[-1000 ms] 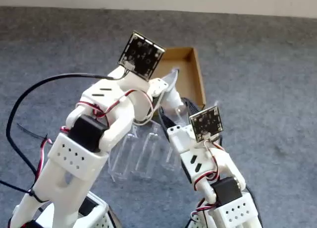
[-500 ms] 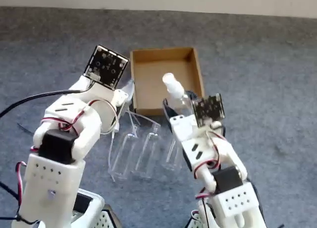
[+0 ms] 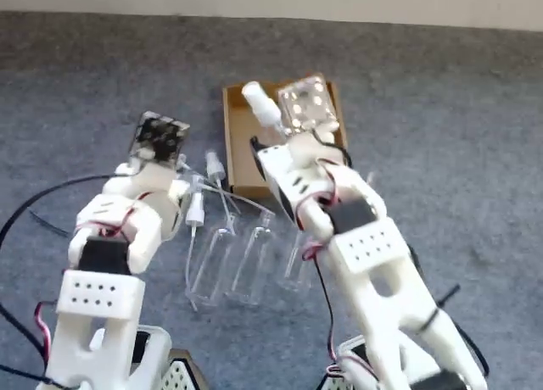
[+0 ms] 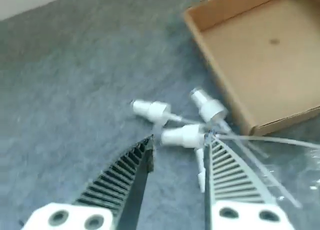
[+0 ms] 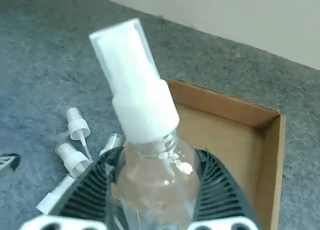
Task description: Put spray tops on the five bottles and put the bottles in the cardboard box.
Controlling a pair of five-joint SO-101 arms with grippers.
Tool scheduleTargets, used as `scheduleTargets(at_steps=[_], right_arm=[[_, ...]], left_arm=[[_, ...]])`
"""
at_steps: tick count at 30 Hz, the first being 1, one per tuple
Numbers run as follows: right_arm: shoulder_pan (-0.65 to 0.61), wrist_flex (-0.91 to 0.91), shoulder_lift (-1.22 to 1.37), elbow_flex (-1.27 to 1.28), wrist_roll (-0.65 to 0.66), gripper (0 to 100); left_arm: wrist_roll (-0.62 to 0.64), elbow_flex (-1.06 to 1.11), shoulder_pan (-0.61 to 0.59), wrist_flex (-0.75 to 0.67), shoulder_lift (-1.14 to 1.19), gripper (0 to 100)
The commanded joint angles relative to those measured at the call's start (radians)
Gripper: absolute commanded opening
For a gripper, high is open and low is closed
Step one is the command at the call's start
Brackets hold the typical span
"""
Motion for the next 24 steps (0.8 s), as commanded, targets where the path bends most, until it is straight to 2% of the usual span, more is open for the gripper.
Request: scheduleTargets(at_steps=[1, 5, 11, 15, 24], right_arm=[[-0.012, -0.007, 0.053, -0.113, 0.002, 0.3], [-0.018, -0.012, 0.074, -0.127, -0.009, 0.3], [-0.041, -0.051, 0.208, -0.274, -0.144, 0.3], [-0.073, 0.007, 0.294, -0.383, -0.146, 0.3], [-0.171, 0.166, 0.251, -0.493, -0.173, 0.3]], left_arm=[[0.021, 0.14, -0.012, -0.043, -0.124, 16], [0.029, 0.166, 0.065, -0.037, -0.226, 16], [0.029, 0.171, 0.171, 0.025, -0.338, 19], [0.029, 0.173, 0.177, 0.037, -0.369, 29], [0.031, 0.173, 0.179, -0.026, -0.366, 29]])
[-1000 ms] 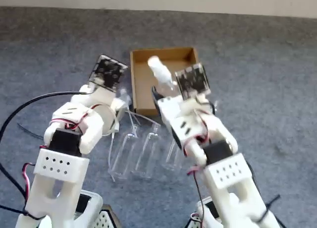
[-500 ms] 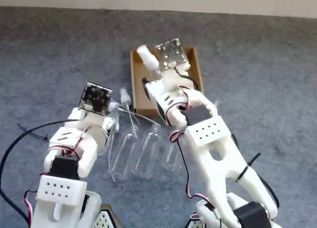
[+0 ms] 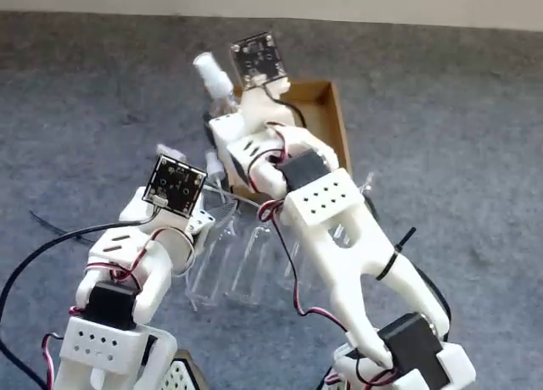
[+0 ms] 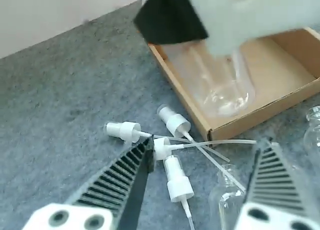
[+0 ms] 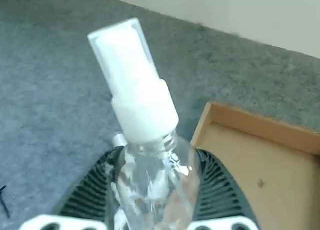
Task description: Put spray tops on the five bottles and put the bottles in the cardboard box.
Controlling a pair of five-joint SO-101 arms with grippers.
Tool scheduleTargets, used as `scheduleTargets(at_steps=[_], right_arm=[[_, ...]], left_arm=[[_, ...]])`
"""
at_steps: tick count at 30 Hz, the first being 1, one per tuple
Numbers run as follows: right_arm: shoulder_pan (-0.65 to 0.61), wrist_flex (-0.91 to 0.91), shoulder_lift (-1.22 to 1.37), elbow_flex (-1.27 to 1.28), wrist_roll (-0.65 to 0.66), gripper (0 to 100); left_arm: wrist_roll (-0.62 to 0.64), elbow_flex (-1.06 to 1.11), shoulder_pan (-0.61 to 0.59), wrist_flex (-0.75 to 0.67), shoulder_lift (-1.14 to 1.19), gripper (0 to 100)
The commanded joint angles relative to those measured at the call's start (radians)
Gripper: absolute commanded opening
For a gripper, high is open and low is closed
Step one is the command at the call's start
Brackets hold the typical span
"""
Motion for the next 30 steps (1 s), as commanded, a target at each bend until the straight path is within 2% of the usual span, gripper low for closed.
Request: scheduleTargets(at_steps=[1, 11, 19, 23, 25, 30], right_arm=[[-0.028, 0.054, -0.081, -0.07, -0.052, 0.3], [-0.027, 0.234, -0.225, -0.068, -0.069, 0.3], [-0.022, 0.309, -0.259, -0.064, -0.066, 0.3], [-0.018, 0.26, -0.257, -0.018, -0.063, 0.3], [0.024, 0.214, -0.249, 0.004, -0.063, 0.3], [0.174, -0.047, -0.226, 0.028, -0.063, 0.3]], left_arm=[[0.012, -0.005, 0.019, -0.058, -0.01, 29], [0.011, 0.065, 0.01, -0.164, -0.008, 29], [0.011, 0.064, -0.039, -0.167, -0.008, 29], [0.011, 0.07, -0.048, -0.164, -0.01, 29], [0.011, 0.07, -0.048, -0.164, -0.012, 29], [0.005, 0.104, -0.056, -0.164, -0.021, 29]])
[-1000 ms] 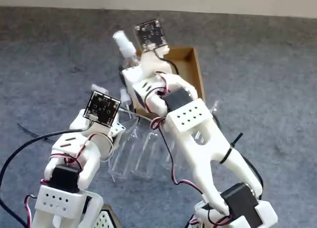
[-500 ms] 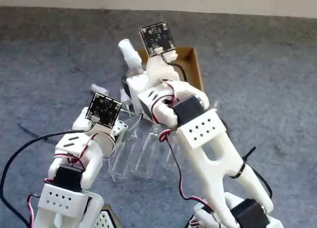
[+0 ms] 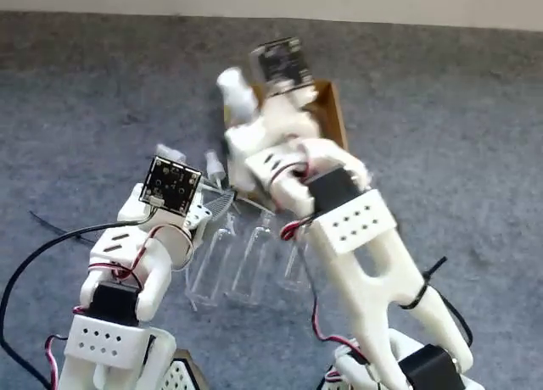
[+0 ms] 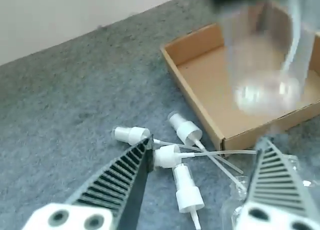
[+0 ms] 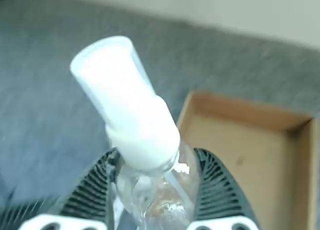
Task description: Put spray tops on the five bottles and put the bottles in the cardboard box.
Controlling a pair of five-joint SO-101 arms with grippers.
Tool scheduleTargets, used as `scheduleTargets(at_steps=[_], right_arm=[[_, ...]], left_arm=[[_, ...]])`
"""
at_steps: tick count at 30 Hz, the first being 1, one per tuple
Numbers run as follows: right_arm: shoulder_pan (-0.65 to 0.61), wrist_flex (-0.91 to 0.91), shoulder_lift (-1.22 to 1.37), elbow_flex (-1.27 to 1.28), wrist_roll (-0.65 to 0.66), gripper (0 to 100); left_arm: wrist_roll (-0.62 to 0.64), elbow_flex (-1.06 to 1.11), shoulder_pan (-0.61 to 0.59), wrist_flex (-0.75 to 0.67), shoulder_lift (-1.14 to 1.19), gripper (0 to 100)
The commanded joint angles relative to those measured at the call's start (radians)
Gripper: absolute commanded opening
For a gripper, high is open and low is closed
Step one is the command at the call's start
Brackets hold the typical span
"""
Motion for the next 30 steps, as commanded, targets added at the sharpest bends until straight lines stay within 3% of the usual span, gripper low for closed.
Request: scheduleTargets(at_steps=[1, 5, 10, 20, 30], right_arm=[[0.107, -0.197, 0.012, -0.016, -0.003, 0.3], [0.14, -0.309, 0.196, -0.07, -0.002, 0.3], [0.139, -0.453, 0.499, -0.24, -0.002, 0.3], [0.137, -0.506, 0.918, -0.595, -0.005, 0.3], [0.067, -0.506, 1.013, -0.656, -0.003, 0.3]], left_arm=[[0.003, 0.025, -0.013, -0.031, -0.016, 29], [0.006, 0.033, -0.108, -0.037, -0.016, 29], [0.009, 0.082, -0.226, -0.149, -0.007, 29], [0.009, 0.104, -0.228, -0.181, -0.007, 29], [0.008, 0.105, -0.228, -0.183, -0.007, 29]])
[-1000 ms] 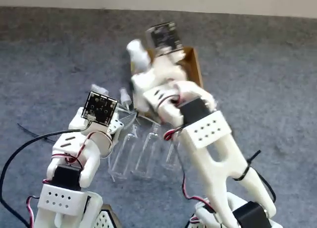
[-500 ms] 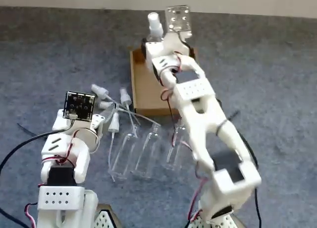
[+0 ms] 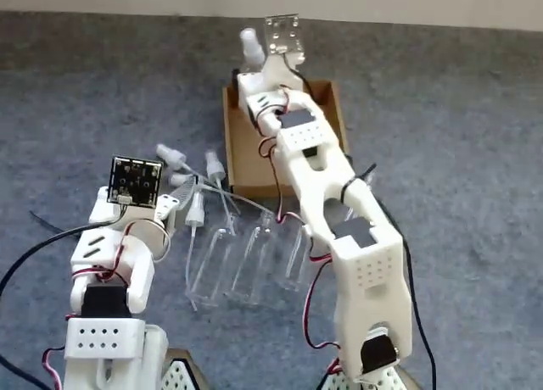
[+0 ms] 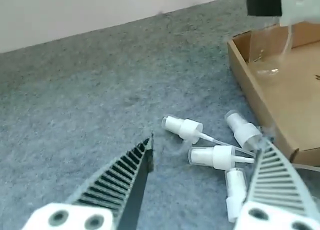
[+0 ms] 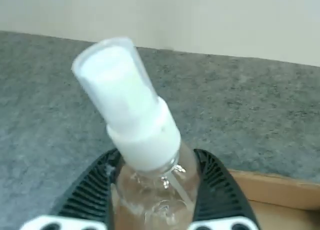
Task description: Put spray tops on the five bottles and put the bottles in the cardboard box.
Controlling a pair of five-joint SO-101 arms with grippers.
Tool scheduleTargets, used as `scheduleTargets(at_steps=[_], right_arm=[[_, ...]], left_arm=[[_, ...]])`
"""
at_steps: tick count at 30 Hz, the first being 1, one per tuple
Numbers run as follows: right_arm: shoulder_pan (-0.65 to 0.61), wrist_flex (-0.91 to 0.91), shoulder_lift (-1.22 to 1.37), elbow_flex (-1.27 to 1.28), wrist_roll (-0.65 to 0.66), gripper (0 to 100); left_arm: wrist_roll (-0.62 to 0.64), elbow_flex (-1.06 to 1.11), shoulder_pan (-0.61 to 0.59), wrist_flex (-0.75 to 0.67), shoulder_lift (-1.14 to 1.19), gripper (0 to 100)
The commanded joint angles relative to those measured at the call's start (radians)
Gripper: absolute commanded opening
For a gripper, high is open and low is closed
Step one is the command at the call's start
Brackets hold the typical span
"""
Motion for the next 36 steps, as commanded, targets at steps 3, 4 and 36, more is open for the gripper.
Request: scheduleTargets(at_steps=[3, 4, 36], right_arm=[[-0.035, -0.03, -0.007, -0.068, -0.003, 0.3], [-0.035, -0.028, -0.001, -0.068, -0.003, 0.3], [-0.051, 0.288, 0.004, -0.397, 0.133, 21.2]], left_arm=[[0.009, -0.004, -0.015, -0.029, -0.004, 29], [0.009, -0.004, -0.015, -0.029, -0.004, 29], [0.009, -0.004, -0.015, -0.026, -0.004, 29]])
